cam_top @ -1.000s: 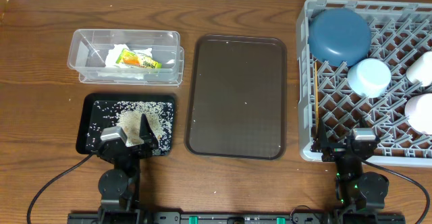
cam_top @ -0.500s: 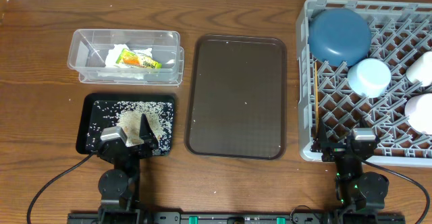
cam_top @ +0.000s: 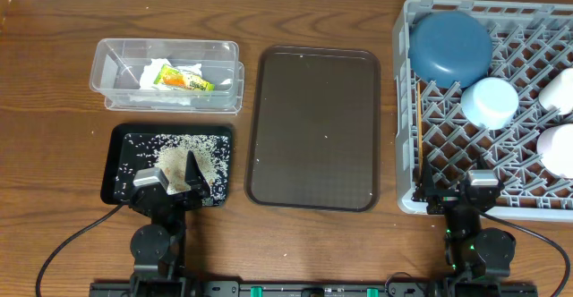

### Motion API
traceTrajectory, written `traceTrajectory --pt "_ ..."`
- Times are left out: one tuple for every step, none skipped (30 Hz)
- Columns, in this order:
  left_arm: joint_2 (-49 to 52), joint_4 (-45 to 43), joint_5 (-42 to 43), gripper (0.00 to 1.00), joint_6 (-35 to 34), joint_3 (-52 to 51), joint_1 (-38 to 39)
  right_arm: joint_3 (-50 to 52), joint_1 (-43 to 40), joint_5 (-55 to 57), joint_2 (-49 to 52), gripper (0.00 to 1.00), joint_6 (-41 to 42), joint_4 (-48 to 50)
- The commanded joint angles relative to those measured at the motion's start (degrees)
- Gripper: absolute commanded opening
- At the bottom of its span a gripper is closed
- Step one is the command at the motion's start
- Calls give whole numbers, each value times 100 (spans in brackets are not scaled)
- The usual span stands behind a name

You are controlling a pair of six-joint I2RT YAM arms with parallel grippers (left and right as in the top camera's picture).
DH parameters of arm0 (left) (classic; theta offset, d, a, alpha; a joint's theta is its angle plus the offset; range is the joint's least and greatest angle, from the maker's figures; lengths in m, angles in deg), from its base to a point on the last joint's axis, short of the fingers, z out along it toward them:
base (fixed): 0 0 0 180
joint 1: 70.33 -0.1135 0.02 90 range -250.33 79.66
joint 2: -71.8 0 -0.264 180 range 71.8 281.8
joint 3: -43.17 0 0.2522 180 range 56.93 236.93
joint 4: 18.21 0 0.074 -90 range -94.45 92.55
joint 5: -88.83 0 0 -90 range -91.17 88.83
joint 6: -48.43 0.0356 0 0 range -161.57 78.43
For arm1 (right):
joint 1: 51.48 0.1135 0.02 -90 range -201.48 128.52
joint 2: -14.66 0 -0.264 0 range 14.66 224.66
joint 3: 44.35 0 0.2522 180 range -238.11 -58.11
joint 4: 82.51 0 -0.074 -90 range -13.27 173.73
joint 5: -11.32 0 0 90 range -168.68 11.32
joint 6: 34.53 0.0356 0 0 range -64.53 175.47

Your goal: Sort waste into correct bins and load items into the dishwasher rack

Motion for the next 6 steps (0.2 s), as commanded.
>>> traceTrajectory --pt "-48 212 -9 92 133 -127 22 9 -55 -39 -11 99 -83 -22" --pt "-48 212 -9 92 133 -127 22 9 -55 -39 -11 99 -83 -22" --pt "-48 212 -9 92 133 -127 22 9 -55 -39 -11 99 -83 -22" --pt "-48 212 -9 92 133 -127 22 9 -55 -39 -11 99 -83 -22" --pt "-48 212 -9 92 133 -127 22 9 -55 -39 -11 99 -83 -22" --pt "-48 212 -9 92 133 -127 24 9 -55 -39 -11 99 -83 -22"
